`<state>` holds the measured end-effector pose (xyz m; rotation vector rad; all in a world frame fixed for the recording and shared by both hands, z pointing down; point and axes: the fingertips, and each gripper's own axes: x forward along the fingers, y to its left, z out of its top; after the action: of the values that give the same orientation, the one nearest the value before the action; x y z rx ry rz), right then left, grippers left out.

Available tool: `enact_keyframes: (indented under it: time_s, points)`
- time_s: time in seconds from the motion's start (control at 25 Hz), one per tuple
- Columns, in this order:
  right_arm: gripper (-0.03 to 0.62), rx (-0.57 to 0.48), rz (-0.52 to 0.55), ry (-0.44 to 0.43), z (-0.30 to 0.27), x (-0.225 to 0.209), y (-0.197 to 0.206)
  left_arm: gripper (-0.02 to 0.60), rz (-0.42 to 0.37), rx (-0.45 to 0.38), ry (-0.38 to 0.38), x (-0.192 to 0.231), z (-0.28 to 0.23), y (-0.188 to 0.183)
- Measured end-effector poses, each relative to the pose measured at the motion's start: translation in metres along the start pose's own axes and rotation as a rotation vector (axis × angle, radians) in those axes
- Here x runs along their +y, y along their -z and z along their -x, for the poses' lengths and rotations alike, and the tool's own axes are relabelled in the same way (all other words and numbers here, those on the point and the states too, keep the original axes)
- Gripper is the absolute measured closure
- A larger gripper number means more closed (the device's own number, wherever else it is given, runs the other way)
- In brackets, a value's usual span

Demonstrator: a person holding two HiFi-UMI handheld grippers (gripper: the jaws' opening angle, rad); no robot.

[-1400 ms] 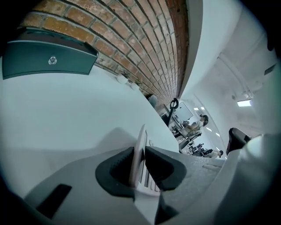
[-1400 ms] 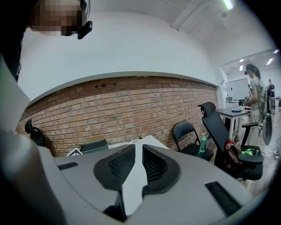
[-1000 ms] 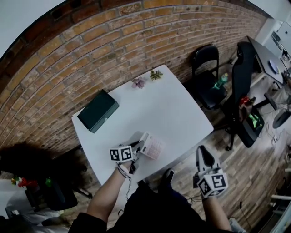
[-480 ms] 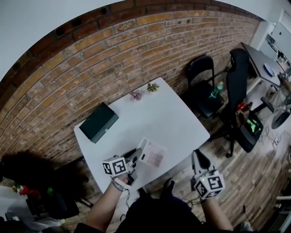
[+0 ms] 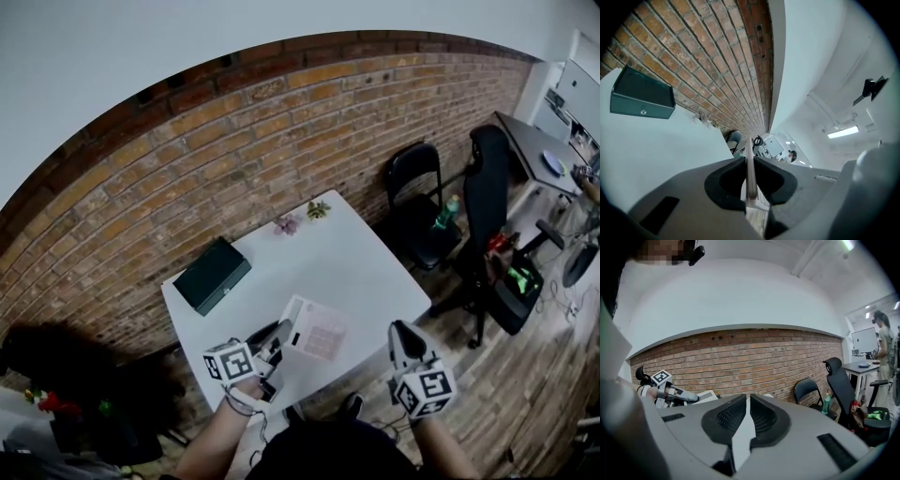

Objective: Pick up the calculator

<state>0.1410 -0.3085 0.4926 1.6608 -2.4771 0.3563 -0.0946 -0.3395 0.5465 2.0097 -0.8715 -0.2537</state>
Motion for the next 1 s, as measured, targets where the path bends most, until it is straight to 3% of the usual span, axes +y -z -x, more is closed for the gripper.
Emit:
enact_keyframes:
  time_s: [0.68,1.0]
  points:
    - [0.582,-0.149,0.061,-0.029,0.002,0.008,-0.068,0.534,-0.063,-0.144,0.154,-0.095,0.031,-0.051]
    - [0.583,-0.152,0.085,-0.035,-0.002,0.009,-0.073,0.534,-0.083,-0.157,0.148,-0.105,0.033,-0.055]
